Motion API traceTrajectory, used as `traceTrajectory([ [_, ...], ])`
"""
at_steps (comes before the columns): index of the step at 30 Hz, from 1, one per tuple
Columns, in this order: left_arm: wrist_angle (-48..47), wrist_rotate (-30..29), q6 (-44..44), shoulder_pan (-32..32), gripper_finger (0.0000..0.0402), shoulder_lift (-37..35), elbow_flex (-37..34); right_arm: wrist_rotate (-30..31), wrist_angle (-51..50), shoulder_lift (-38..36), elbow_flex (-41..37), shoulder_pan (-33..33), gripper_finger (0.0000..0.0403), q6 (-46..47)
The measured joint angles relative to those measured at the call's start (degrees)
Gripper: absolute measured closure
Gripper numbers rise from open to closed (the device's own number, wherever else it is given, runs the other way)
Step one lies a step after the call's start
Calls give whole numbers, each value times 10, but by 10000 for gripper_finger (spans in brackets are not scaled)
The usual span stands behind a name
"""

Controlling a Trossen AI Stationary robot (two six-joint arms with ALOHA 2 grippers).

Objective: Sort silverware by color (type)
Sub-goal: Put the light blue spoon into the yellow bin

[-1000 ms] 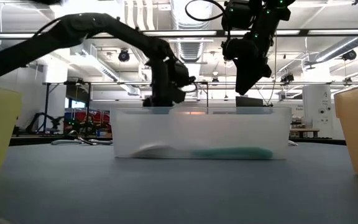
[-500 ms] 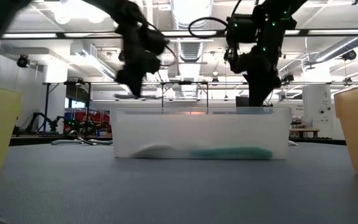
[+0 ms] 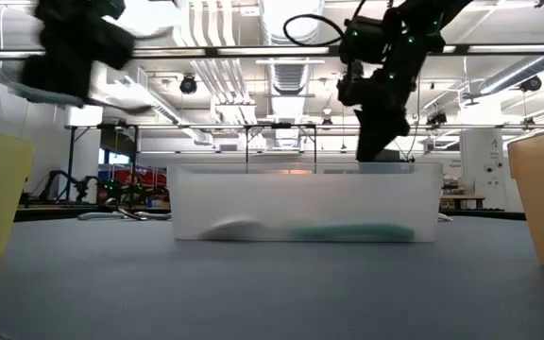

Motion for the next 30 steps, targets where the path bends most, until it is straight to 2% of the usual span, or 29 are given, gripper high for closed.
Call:
traceTrajectory([
  [3, 0, 0, -144, -131, 389, -36, -27, 0, 31, 0, 0, 0, 280, 0],
  [7, 34, 0, -306, -300, 389, -43, -52, 0, 53, 0, 0, 0, 280, 1],
  [10, 110, -1, -355, -407, 389, -26, -57, -1, 63, 0, 0, 0, 280, 2],
  [13, 178, 0, -375, -480, 389, 3, -58, -2, 67, 0, 0, 0, 280, 2],
  [16, 189, 1, -405, -512, 387, 33, -57, -1, 67, 0, 0, 0, 280, 2],
  [20, 181, -1, -434, -513, 373, 66, -57, -1, 67, 0, 0, 0, 280, 2],
  [30, 219, -1, -410, -507, 306, 79, -57, -5, 68, 0, 0, 0, 280, 30],
])
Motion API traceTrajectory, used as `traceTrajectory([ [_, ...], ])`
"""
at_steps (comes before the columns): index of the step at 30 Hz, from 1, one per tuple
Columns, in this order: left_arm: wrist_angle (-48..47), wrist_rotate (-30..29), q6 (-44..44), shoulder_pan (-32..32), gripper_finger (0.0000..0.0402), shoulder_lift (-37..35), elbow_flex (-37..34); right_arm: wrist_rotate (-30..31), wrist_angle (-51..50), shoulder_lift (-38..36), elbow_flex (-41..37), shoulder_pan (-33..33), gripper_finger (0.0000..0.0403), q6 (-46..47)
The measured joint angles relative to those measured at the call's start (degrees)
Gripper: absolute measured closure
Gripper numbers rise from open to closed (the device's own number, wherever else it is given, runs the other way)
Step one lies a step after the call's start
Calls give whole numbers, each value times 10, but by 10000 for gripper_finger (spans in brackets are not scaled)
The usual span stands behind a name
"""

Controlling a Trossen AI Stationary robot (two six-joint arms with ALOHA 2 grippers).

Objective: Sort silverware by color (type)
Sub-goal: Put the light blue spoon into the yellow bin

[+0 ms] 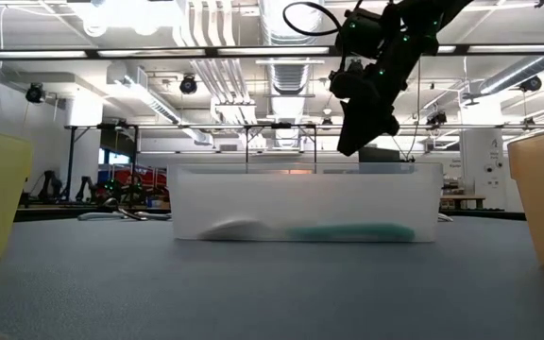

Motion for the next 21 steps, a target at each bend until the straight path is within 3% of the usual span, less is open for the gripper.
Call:
traceTrajectory([
  [5, -29, -42, 102, 31, 287, -11, 0, 0, 0, 0, 6, 0, 280, 2],
  [10, -113, -61, 280, 133, 286, -20, 0, 0, 0, 0, 32, 0, 280, 2],
  [15, -159, -89, 544, 308, 291, -20, 0, 0, 29, 0, 56, 0, 280, 2],
  [18, -126, -91, 708, 447, 294, -17, 0, 0, 40, 0, 67, 0, 280, 2],
  [21, -53, -90, 806, 598, 297, -5, 0, 0, 44, 0, 75, 0, 280, 2],
])
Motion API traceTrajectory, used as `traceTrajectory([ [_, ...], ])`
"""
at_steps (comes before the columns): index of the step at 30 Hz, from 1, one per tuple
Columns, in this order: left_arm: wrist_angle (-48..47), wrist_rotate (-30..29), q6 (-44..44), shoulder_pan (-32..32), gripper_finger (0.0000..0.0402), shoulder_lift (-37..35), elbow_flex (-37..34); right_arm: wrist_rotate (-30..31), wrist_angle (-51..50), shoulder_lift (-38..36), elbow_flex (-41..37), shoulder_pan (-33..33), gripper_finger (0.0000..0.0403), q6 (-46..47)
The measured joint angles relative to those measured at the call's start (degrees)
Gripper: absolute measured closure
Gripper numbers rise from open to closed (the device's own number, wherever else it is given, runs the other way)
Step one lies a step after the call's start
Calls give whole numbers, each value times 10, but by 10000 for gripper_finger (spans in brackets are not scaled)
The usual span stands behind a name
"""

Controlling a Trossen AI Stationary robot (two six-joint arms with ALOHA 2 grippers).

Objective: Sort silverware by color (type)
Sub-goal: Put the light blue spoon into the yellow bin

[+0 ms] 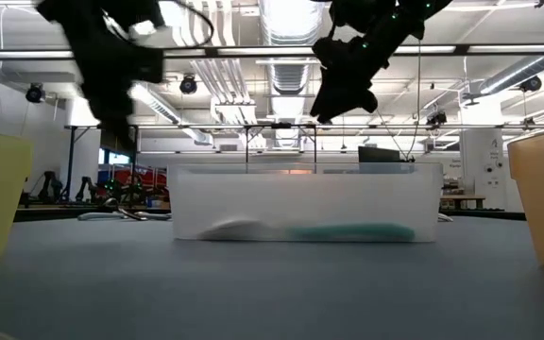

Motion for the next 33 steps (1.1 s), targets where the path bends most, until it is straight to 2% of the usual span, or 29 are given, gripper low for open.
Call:
traceTrajectory([
  [2, 59, 6, 25, 96, 298, 12, 0, 1, 0, 0, 1, 0, 280, 0],
  [5, 143, 86, 25, 218, 299, 39, 0, 1, -1, 0, 1, 0, 280, 0],
  [7, 194, 151, 17, 271, 299, 65, 0, 1, -2, 0, -1, 0, 280, 0],
  [9, 230, 176, 15, 297, 299, 94, 3, 2, -2, 0, -3, 0, 280, -1],
  [18, 198, 180, 112, 277, 299, 257, 122, 7, -2, 0, -4, 0, 280, -2],
  [22, 135, 101, 168, 273, 299, 327, 183, 7, -2, 0, -4, 0, 280, -2],
  [24, 115, 80, 185, 274, 299, 359, 210, 7, -2, 0, -4, 0, 280, -2],
  [29, 97, 80, 207, 267, 299, 410, 263, 8, -3, 0, -5, 0, 280, -5],
  [33, 98, 79, 223, 259, 299, 423, 282, 8, -3, 0, -6, 0, 280, -17],
])
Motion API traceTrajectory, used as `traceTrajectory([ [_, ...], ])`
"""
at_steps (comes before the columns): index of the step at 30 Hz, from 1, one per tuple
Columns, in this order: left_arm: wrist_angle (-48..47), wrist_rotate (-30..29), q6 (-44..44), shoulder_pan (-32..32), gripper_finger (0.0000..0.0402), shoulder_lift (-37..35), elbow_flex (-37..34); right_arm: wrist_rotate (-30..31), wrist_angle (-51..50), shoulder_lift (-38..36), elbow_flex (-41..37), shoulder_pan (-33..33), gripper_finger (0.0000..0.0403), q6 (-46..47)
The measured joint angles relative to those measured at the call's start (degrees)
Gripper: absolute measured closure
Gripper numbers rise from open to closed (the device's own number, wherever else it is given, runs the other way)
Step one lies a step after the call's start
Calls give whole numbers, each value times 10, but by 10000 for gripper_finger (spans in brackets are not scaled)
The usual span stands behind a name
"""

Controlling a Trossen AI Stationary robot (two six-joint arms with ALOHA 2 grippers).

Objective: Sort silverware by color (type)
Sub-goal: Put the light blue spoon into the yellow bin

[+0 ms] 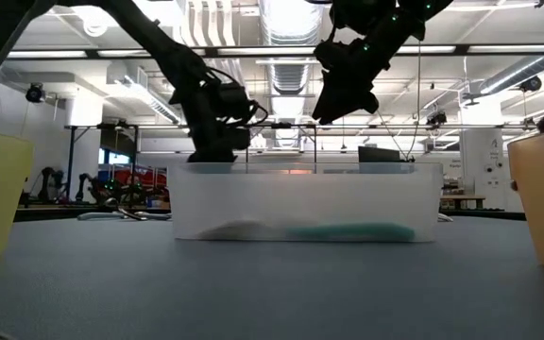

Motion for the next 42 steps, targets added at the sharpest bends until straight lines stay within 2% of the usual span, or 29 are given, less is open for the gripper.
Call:
traceTrajectory([
  [15, 36, -45, 43, -9, 299, 51, 6, 1, 1, 0, -10, -20, 280, 1],
  [19, 37, -80, 48, -15, 299, 63, 19, 0, 1, 0, -11, -21, 280, 1],
  [28, 17, -91, 51, -21, 299, 64, 19, 0, 1, 0, -11, -22, 280, -6],
  [37, 3, -107, 103, -39, 299, 62, 52, -1, 1, 1, -12, -25, 280, -20],
  [42, 4, -108, 106, -39, 299, 62, 48, -1, 1, 1, -13, -25, 280, -20],
])
